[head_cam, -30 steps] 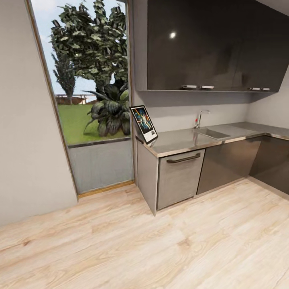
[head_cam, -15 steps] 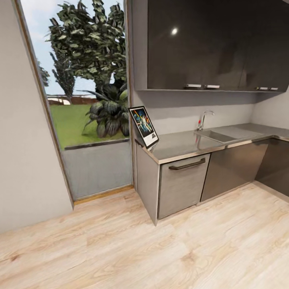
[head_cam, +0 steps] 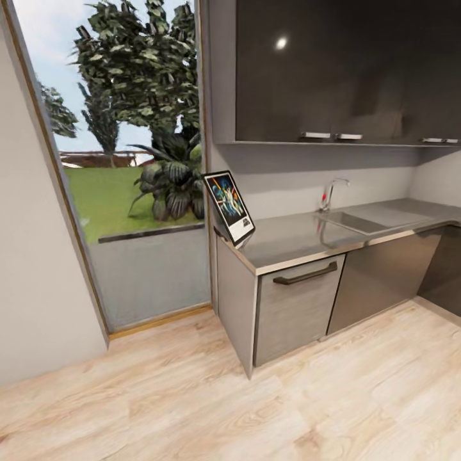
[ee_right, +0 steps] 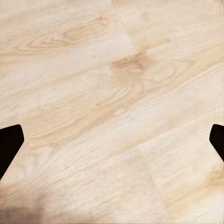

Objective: Pick up the poster from the kitchen countertop and hang it on one of the wall nails in the kitchen.

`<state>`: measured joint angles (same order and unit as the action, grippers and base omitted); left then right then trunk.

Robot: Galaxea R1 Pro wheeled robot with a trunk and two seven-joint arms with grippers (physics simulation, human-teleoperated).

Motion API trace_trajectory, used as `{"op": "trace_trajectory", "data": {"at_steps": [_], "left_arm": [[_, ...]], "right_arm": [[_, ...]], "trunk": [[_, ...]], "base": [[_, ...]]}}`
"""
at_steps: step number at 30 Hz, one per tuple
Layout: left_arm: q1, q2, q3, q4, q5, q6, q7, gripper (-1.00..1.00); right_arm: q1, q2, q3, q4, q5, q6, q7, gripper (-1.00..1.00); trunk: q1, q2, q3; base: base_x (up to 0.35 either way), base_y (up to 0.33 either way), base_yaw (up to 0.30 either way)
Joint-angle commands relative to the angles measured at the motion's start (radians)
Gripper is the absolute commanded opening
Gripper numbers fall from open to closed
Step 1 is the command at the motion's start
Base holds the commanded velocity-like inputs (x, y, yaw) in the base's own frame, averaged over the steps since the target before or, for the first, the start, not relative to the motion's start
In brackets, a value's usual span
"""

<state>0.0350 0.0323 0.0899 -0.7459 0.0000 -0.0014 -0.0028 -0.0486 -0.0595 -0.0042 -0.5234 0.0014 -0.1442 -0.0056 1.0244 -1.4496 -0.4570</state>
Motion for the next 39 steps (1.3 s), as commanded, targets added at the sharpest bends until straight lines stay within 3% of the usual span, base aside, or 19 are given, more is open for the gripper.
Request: {"op": "trace_trajectory", "data": {"at_steps": [1, 26, 27, 33, 36, 39], "left_arm": [[0.0, 0.0, 0.001, -0.001, 0.0, 0.0, 0.0, 1.0], [0.0, -0.001, -0.002, -0.007, 0.003, 0.0, -0.002, 1.0], [0.0, -0.001, -0.003, -0.008, 0.003, 0.0, -0.002, 1.0], [0.0, -0.003, -0.008, -0.059, 0.004, 0.0, -0.009, 1.0], [0.0, -0.004, -0.009, -0.121, 0.004, 0.004, -0.022, 1.0], [0.0, -0.008, -0.013, -0.247, 0.005, 0.021, -0.035, 1.0]], "right_arm": [[0.0, 0.0, 0.0, 0.001, 0.0, -0.003, -0.001, 1.0], [0.0, -0.018, -0.009, 0.0, -0.006, -0.071, -0.005, 1.0], [0.0, -0.02, -0.015, 0.0, -0.006, -0.076, -0.006, 1.0], [0.0, -0.026, -0.153, -0.001, -0.007, -0.108, -0.027, 1.0], [0.0, -0.026, -0.175, -0.002, -0.006, -0.111, -0.029, 1.0], [0.0, -0.025, -0.189, -0.002, -0.006, -0.112, -0.03, 1.0]], "trunk": [[0.001, 0.0, -0.001], [0.001, 0.0, -0.001], [0.001, 0.0, -0.001], [0.001, 0.0, -0.001], [0.001, 0.0, -0.001], [0.001, 0.0, -0.001]], "base": [[0.337, 0.0, 0.0], [0.337, 0.0, 0.0], [0.337, 0.0, 0.0], [0.206, 0.0, 0.0], [0.058, 0.0, 0.0], [0.024, 0.0, 0.0]]}}
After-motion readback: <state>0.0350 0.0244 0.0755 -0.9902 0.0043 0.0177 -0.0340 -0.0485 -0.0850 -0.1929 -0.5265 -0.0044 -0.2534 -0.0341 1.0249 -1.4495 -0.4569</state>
